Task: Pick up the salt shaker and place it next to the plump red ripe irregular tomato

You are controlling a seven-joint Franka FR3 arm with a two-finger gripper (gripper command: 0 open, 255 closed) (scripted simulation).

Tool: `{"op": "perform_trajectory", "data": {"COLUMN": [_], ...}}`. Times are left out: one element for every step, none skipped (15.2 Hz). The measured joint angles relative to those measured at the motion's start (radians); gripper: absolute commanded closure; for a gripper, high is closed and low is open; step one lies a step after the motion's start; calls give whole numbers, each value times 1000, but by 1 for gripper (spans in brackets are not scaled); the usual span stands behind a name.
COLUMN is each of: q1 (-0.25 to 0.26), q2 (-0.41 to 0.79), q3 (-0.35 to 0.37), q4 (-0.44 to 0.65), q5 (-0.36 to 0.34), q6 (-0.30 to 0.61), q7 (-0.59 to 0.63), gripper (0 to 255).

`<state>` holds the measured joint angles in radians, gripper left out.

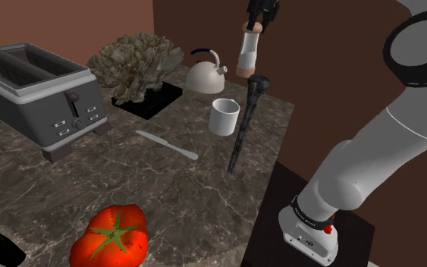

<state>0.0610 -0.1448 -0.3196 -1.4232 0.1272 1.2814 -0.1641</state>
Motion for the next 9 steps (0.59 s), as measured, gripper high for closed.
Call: {"op": "perform_trajectory", "data": {"q1": [11,19,30,40,48,59,69,76,85], "q2": [-24,-38,-55,-61,-72,-87,-90,-102,-99], "q3": [19,33,53,71,87,109,126,142,158], "q4": [-34,-49,-69,-73,-83,-101,-108,-122,-118], "q5": [-5,-7,-9,-7,-7,-6,-4,-3,1], "q6": [15,20,27,30,33,40,48,53,55], "q7": [28,50,79,109,133,165,191,214,240], "gripper": [255,255,255,255,255,255,255,255,255]}}
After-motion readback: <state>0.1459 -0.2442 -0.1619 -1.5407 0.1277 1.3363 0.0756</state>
